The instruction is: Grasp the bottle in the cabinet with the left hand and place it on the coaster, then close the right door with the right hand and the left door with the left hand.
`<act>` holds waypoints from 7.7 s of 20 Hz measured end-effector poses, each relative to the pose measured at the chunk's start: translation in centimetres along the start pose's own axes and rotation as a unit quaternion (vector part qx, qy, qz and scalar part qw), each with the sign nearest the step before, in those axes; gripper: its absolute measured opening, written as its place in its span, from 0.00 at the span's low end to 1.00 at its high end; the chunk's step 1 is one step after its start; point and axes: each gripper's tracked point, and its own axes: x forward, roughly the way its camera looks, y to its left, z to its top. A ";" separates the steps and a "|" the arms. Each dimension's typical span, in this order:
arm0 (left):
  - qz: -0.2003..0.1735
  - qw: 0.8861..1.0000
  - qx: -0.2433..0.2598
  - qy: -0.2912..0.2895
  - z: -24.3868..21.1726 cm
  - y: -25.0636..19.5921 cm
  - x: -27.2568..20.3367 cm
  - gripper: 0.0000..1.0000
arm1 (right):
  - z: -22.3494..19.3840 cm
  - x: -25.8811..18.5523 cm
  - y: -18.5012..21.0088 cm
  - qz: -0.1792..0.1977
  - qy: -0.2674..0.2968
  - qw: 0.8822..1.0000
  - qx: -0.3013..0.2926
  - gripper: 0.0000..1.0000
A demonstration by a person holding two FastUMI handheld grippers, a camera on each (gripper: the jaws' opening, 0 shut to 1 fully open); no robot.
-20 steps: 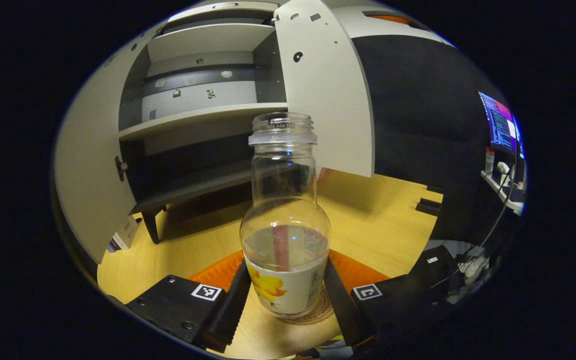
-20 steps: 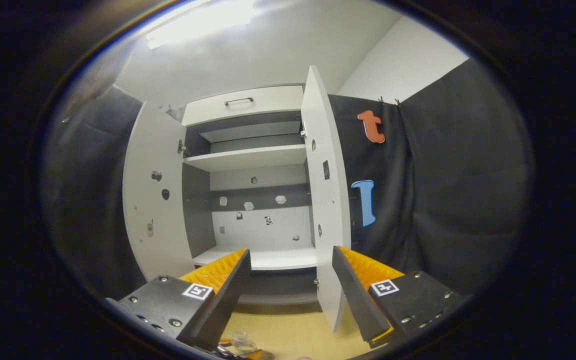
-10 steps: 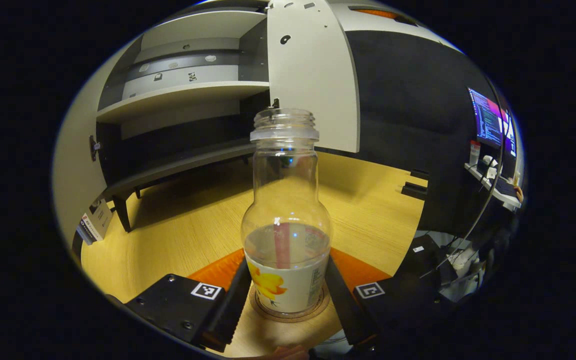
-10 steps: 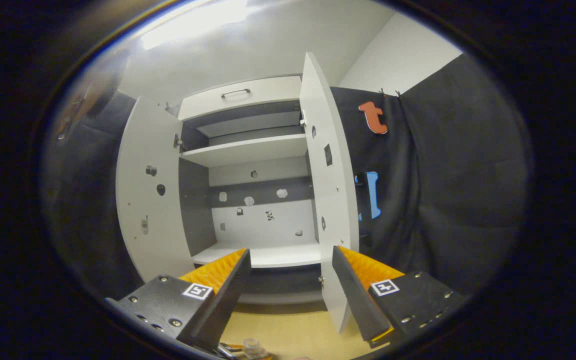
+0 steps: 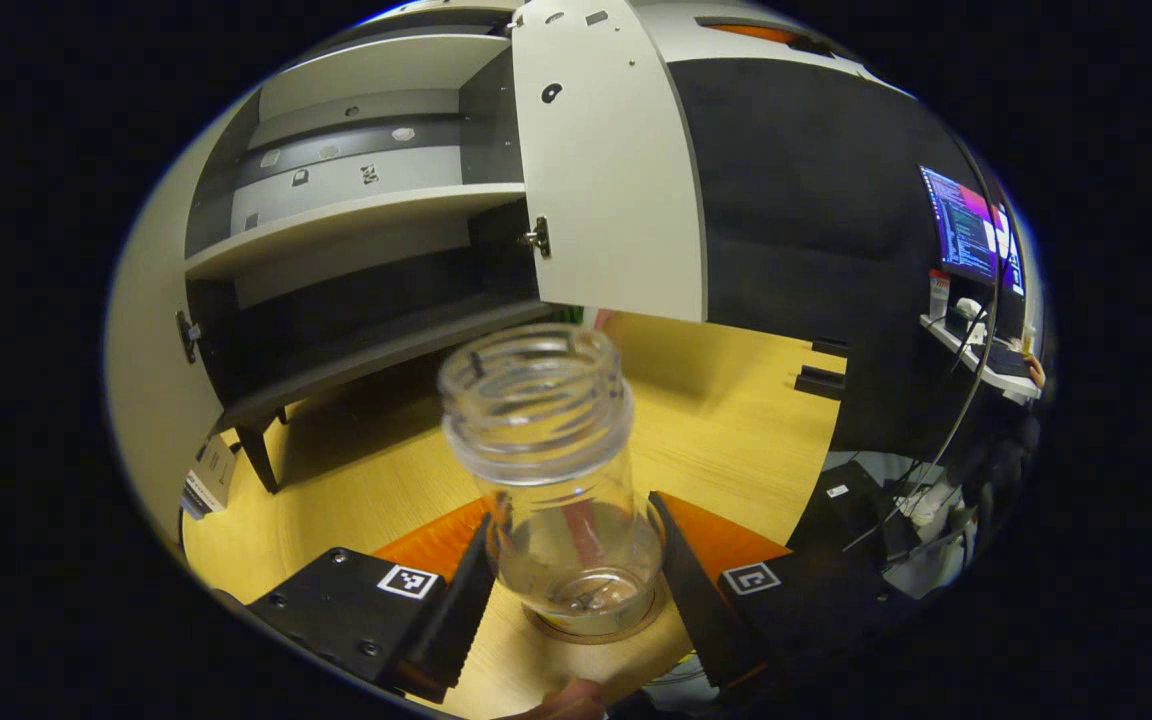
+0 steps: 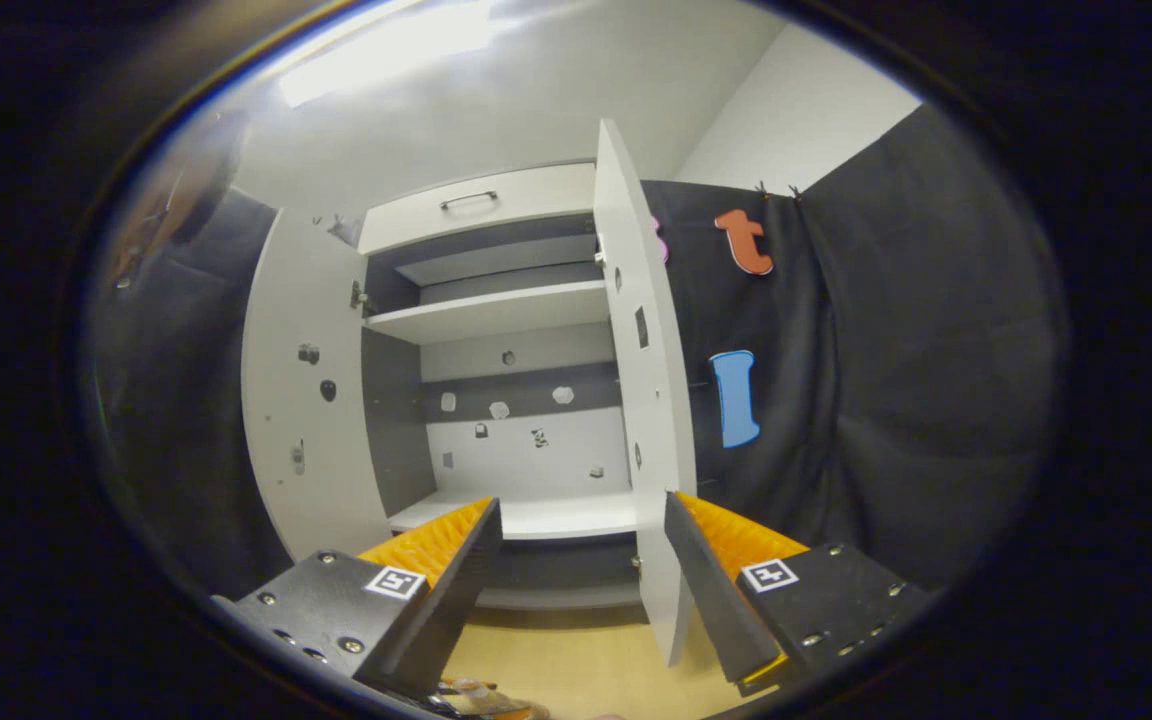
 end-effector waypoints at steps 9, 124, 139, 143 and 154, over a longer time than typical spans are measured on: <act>-0.004 0.997 0.029 -0.077 12.4 0.1 -5.6 0.88 | 3.7 -2.0 -4.6 -0.035 -0.028 0.999 -0.006 0.99; 0.347 0.926 -0.104 -0.103 28.7 36.5 -27.2 0.85 | 1.7 3.6 -0.2 0.066 -0.010 0.997 -0.044 0.96; 0.354 0.927 -0.081 -0.094 30.1 34.6 -25.5 0.85 | 1.9 1.5 0.3 0.048 -0.012 0.997 -0.060 0.96; 0.368 0.922 -0.067 -0.102 30.7 34.2 -25.1 0.87 | 2.0 0.7 -0.3 0.038 -0.008 0.997 -0.065 0.96; 0.344 0.931 -0.039 -0.121 33.3 31.5 -20.7 0.87 | 2.4 -0.6 0.2 0.041 -0.019 0.998 -0.053 0.96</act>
